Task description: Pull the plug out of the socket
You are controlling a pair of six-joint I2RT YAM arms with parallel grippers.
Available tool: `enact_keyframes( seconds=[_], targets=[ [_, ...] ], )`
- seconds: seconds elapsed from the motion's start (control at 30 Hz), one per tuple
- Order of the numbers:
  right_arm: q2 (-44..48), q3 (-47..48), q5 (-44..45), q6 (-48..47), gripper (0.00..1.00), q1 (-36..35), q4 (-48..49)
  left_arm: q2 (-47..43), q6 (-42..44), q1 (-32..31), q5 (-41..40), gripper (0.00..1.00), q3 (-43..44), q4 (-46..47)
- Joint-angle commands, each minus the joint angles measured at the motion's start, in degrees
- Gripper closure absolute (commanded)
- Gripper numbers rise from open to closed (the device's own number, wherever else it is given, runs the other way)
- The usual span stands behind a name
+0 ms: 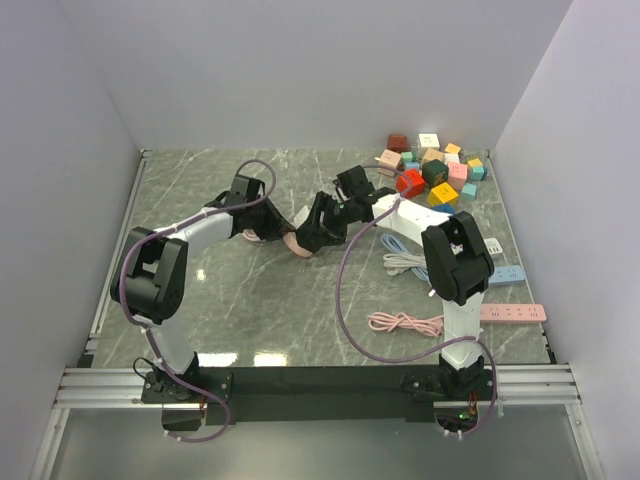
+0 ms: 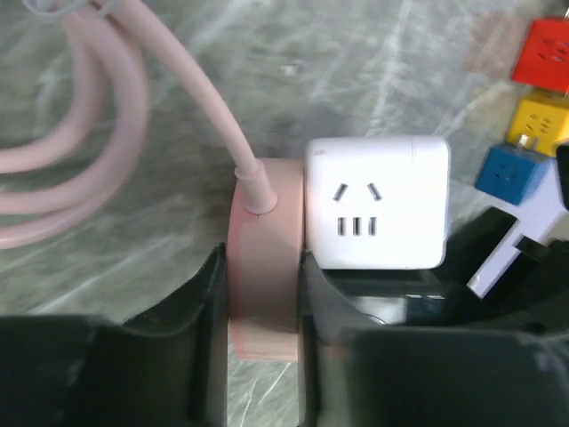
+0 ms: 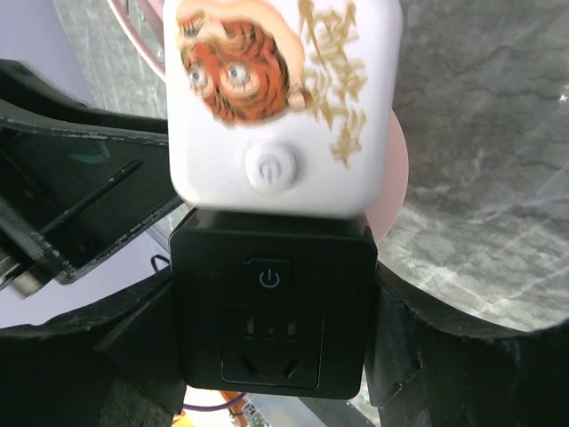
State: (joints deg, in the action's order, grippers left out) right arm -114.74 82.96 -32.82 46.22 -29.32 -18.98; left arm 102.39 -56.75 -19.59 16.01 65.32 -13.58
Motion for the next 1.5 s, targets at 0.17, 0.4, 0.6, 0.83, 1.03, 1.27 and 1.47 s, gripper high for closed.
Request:
enact_keyframes(
  seconds=[0.17, 0.4, 0.6, 0.83, 1.03, 1.27, 1.47],
  targets=[
    [3.38, 1.94, -4.18, 1.16, 1.0, -0.65, 8.97, 2.2, 0.15, -3.43, 4.03, 0.99, 0.77, -0.57],
    [5.75, 3.0, -1.73, -3.41, 1.0, 2.86, 0.27, 1.24, 5.06, -2.82, -4.31, 0.99, 2.36, -6.19],
    [6.99, 5.52, -3.58, -13.84, 1.0, 10.77, -16.61, 0.44, 9.11, -1.32, -9.68, 0.99, 1.04, -8.56],
    [4.07, 15.67, 3.63, -23.63, 1.0, 11.13, -29.45, 1.85, 10.26, -1.15, -10.12, 0.99, 3.49, -9.71],
    [13.91, 3.8, 12.75, -15.91, 1.0, 18.15, -21.19, 0.18, 9.99, -1.06, -8.19, 0.99, 3.5, -8.04],
    [19.38, -6.58, 20.61, -11.06, 1.0, 32.3, -11.96, -3.77, 11.04, -1.06, -5.2, 0.99, 2.09, -3.91],
    [7.61, 2.11, 16.21, -10.89, 1.0, 34.24, -11.78, -2.63, 11.4, -1.06, -3.36, 0.99, 3.15, -3.91]
  ],
)
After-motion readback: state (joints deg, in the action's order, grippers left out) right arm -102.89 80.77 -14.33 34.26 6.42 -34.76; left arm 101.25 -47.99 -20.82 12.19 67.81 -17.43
